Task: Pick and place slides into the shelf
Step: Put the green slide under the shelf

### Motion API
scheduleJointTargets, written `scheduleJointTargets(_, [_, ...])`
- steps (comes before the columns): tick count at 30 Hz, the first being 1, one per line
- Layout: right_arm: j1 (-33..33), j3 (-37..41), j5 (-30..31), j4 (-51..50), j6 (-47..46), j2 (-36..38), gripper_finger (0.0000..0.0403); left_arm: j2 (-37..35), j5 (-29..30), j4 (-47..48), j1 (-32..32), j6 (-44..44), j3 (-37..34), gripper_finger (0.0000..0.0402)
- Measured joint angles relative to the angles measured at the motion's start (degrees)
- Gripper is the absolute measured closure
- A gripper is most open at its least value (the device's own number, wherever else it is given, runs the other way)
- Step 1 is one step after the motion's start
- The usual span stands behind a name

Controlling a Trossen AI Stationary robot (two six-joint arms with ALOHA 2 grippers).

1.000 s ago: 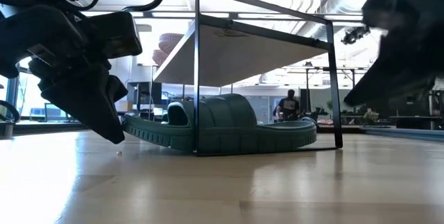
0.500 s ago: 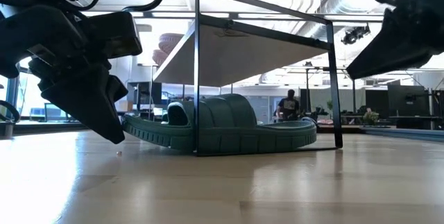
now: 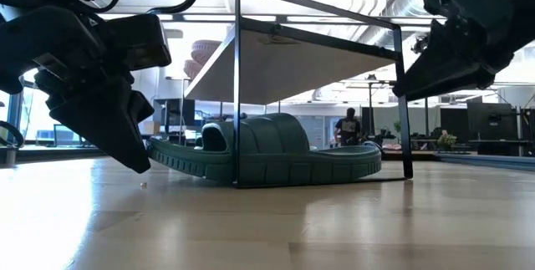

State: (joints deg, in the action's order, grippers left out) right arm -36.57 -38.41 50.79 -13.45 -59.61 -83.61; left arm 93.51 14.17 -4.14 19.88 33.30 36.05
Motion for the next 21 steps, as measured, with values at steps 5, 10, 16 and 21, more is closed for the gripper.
scheduleJointTargets(5, [1.4,0.0,-0.2,-0.5,-2.0,0.0,0.0307,0.0,0.0,0.0,0.0,0.0,0.0,0.0401])
scheduleJointTargets(10, [2.5,0.0,-0.5,-2.3,-4.6,0.0,0.0357,0.0,0.0,-0.1,0.0,0.1,0.0,0.0401])
scheduleJointTargets(16, [2.4,0.0,-0.3,-1.6,-6.1,0.0,0.0397,0.0,0.0,-0.2,0.0,0.6,0.0,0.0401])
scheduleJointTargets(21, [2.5,0.0,-0.1,-1.6,-6.2,0.0,0.0397,0.0,0.3,-0.7,0.0,1.5,0.0,0.0401])
